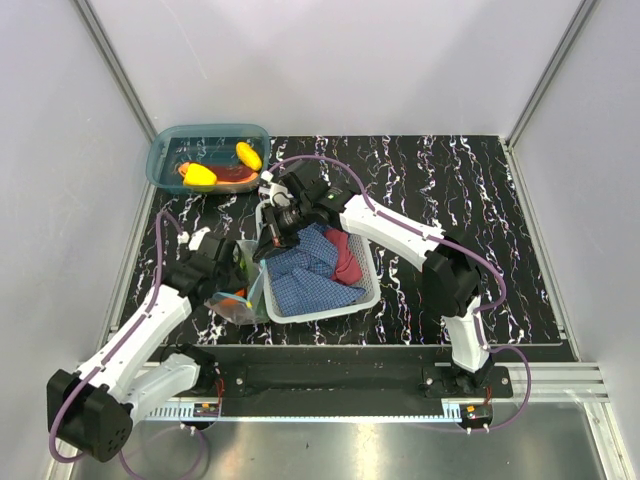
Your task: Open the zip-top bag and remove the fake food
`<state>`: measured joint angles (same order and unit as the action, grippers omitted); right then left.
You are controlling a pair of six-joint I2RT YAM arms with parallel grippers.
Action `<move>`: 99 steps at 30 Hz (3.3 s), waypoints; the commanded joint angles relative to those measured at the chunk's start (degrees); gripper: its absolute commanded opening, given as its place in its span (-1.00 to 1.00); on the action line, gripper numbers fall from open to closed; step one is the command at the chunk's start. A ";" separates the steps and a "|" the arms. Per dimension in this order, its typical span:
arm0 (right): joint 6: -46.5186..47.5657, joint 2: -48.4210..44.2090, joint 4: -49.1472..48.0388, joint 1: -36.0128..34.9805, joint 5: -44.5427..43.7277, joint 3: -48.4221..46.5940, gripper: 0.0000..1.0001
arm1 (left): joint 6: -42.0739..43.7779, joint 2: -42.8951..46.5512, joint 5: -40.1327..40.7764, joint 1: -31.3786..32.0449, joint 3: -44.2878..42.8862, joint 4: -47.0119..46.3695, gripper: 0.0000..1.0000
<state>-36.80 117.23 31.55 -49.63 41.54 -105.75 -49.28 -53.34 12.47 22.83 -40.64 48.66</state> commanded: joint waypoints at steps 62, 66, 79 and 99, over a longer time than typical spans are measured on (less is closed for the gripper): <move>-4.42 -5.61 -5.62 0.67 11.10 7.41 -1.00 | -1.37 -12.32 5.66 -5.60 -3.92 -8.84 0.50; -3.37 -5.26 -5.53 1.72 13.65 7.05 -1.00 | 5.22 -4.95 -2.52 -5.52 -0.33 -12.43 0.47; -1.00 2.37 -5.18 2.43 22.97 -5.23 -1.00 | 1.38 9.83 -6.08 -5.69 2.33 -4.29 0.29; 3.48 5.12 -5.80 2.25 22.44 -0.70 -1.00 | -7.94 2.28 0.18 -5.78 5.66 -0.23 0.19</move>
<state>-36.75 127.66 26.44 -48.95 63.94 -112.40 -54.54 -47.94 10.98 17.21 -37.19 52.36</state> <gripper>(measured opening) 0.010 0.608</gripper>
